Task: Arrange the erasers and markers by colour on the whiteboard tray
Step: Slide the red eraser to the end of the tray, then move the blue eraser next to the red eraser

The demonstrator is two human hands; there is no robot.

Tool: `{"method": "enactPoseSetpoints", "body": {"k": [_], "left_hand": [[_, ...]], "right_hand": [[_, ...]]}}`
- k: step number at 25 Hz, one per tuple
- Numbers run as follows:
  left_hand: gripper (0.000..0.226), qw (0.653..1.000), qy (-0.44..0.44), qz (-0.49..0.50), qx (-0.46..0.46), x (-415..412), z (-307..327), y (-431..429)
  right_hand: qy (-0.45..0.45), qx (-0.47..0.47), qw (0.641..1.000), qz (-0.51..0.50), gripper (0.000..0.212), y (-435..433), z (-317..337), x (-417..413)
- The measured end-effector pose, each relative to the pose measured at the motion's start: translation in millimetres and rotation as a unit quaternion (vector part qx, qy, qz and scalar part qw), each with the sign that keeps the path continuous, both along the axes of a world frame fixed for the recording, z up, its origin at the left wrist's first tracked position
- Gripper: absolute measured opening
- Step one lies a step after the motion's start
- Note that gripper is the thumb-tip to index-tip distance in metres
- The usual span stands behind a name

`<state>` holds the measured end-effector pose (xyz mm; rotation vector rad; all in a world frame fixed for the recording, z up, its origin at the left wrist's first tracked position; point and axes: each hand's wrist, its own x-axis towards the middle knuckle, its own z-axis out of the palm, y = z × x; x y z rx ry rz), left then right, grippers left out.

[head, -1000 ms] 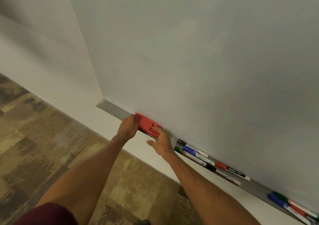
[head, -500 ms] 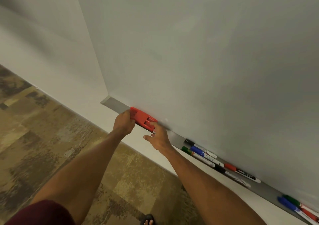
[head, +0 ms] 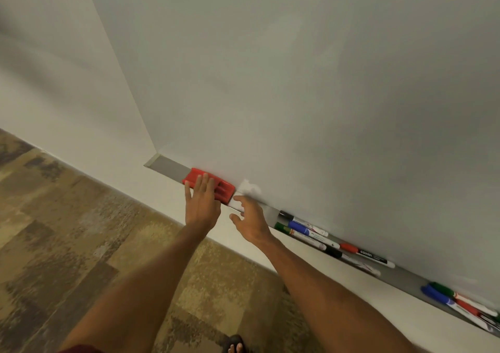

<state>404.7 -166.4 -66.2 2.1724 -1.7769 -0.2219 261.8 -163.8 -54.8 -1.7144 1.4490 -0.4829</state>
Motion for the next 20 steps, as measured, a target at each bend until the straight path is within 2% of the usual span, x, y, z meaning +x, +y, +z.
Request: {"method": "enactPoseSetpoints", "body": {"k": [4,7,10,14,20], "left_hand": [[0.065,0.991,-0.051,-0.126,0.009,-54.1,-14.1,23.9],[0.070,0.979,-0.061,-0.183,0.063,-86.1,-23.3,34.9],[0.083,0.970,-0.069,-0.189,0.137,-107.0,-29.0,41.4],[0.088,0.964,-0.080,-0.183,0.176,-118.5,-27.0,44.0],[0.089,0.962,-0.090,-0.174,0.192,-122.5,-24.4,43.8]], "right_hand": [[0.139,-0.105,0.983,0.056,0.044,17.8,0.2,-40.1],[0.258,-0.174,0.944,0.113,0.055,29.4,1.0,-75.1],[0.332,-0.173,0.914,0.154,0.070,38.0,-2.5,-108.1],[0.376,-0.138,0.902,0.159,0.076,46.4,-15.3,-142.8],[0.370,-0.128,0.909,0.143,0.076,58.7,-29.0,-176.4]]}}
